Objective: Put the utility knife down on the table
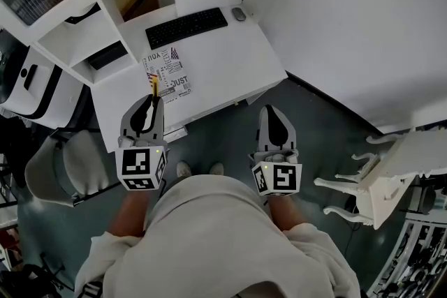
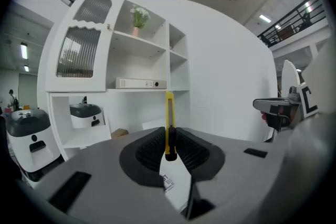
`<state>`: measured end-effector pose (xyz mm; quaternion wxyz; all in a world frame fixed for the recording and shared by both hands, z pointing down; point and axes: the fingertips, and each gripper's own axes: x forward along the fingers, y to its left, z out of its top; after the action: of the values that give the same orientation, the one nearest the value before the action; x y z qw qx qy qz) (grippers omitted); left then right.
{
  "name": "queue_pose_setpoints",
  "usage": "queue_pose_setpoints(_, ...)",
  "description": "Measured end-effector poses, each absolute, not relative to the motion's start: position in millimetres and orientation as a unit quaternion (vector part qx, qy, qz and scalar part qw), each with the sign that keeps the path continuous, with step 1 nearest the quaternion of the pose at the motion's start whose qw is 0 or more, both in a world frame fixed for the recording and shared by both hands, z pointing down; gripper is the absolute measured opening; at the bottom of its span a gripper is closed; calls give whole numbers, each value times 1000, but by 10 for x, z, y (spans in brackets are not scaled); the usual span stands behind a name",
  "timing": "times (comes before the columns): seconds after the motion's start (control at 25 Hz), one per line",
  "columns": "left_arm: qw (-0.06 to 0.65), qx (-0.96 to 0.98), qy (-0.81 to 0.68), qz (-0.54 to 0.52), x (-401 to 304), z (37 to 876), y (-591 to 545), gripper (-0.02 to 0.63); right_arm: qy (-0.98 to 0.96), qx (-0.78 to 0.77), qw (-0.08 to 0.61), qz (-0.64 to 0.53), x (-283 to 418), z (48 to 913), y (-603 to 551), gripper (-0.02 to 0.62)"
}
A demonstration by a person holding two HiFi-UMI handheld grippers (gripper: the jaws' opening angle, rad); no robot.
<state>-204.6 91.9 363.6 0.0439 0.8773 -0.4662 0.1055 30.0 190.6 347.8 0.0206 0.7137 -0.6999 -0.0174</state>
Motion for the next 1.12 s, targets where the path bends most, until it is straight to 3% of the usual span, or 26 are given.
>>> queue_pose_setpoints(1.12,34,865,-491,102,-1767,3595,937,63,-725,688,28,-15,574,3578,1898,3)
